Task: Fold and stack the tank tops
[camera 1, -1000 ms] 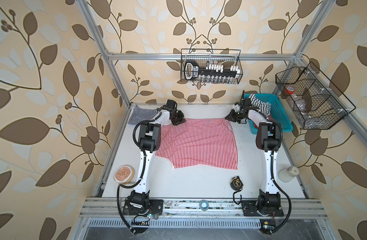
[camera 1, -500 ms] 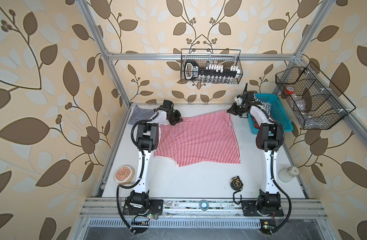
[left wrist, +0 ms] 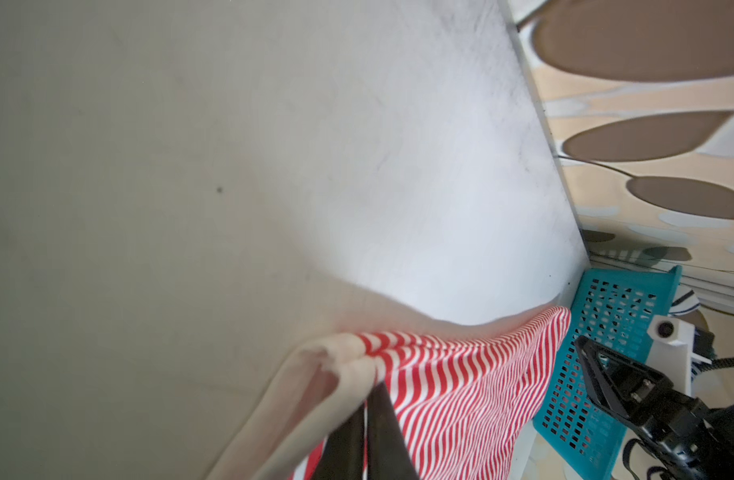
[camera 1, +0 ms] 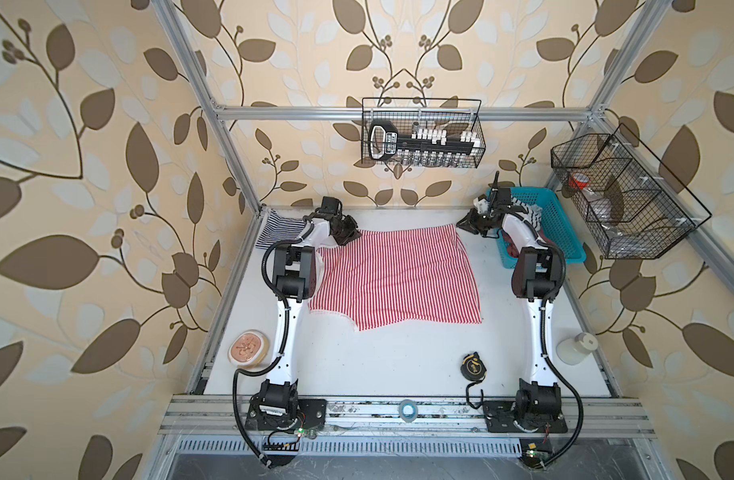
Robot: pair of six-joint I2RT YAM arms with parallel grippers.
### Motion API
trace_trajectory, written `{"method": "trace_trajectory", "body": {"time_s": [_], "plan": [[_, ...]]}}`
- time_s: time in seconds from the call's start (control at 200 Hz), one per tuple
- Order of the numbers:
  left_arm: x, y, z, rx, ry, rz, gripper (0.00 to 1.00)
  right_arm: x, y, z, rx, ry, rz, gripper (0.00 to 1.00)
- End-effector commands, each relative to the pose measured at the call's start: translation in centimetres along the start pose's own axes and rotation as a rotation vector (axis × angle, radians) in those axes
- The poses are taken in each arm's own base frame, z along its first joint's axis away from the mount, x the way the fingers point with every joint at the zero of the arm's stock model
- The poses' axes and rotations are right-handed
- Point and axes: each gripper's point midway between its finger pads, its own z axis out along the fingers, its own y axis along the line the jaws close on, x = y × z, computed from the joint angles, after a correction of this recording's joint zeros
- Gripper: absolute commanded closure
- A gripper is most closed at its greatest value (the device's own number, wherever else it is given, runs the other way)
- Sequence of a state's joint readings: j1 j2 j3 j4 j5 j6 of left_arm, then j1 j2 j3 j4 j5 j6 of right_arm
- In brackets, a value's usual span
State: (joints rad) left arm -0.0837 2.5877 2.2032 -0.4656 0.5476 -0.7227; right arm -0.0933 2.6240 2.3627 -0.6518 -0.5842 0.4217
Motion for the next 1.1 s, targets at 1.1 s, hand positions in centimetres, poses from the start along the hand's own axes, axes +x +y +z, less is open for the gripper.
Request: {"method": "trace_trajectory", "body": {"time_s": [1.1], "plan": [[31.6, 8.5, -21.7, -0.475, 0.364, 0.237, 0.59, 31.5, -2.2, -18.3, 0.482, 0.236, -0.117, 0.68]]}}
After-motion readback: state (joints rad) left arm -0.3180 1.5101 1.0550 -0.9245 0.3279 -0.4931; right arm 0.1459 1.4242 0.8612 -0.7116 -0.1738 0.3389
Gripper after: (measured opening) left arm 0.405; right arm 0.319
